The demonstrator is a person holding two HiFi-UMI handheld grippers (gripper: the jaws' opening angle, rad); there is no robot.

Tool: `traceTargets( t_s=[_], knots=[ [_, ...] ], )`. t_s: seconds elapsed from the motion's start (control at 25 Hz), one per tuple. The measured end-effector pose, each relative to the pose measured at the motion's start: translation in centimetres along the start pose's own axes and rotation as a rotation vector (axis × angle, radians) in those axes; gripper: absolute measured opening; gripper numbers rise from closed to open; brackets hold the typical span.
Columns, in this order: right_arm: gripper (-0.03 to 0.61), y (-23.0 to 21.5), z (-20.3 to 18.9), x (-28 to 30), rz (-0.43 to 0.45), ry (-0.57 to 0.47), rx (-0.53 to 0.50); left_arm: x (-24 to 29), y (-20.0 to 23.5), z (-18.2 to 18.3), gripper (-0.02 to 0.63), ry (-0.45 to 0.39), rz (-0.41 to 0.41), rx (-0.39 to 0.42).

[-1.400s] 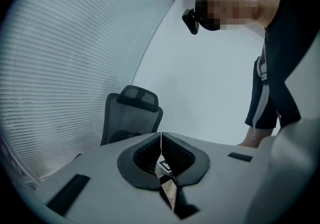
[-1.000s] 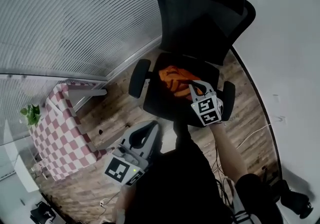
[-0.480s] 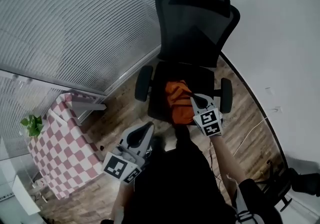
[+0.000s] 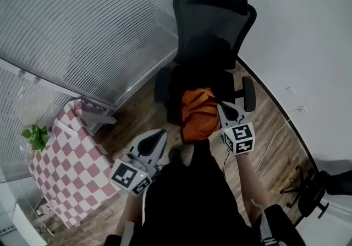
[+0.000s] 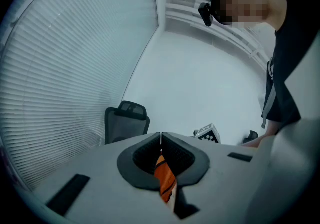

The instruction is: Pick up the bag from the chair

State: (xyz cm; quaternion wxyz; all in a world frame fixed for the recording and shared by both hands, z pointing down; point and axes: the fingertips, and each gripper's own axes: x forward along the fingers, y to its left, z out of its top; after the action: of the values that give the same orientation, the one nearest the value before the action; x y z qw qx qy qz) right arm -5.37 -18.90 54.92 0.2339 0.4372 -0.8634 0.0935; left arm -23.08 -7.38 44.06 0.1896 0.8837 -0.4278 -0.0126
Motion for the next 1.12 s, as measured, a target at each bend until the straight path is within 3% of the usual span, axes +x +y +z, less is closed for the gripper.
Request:
traceTargets(
  t_s=[0.32,0.64,1.12],
  knots=[
    [0.023,3.4,3.1,-7.1,-0.043,-0.121,0.102,-1.4,-1.2,-1.6,0.034,0.053,-0.109,0.014],
    [0.024,4.4,5.7,-14.3,-0.042,-0.25,0.136,-0.7,-4.0,-1.0,0.034,0.024,-0.13,0.053],
    [0.025,3.4,9.1,-29.5,-0.019,-0.424,0.078,-0.3,-14.8,1.3,0.034,-0.039,-0.156,0.096]
  ],
)
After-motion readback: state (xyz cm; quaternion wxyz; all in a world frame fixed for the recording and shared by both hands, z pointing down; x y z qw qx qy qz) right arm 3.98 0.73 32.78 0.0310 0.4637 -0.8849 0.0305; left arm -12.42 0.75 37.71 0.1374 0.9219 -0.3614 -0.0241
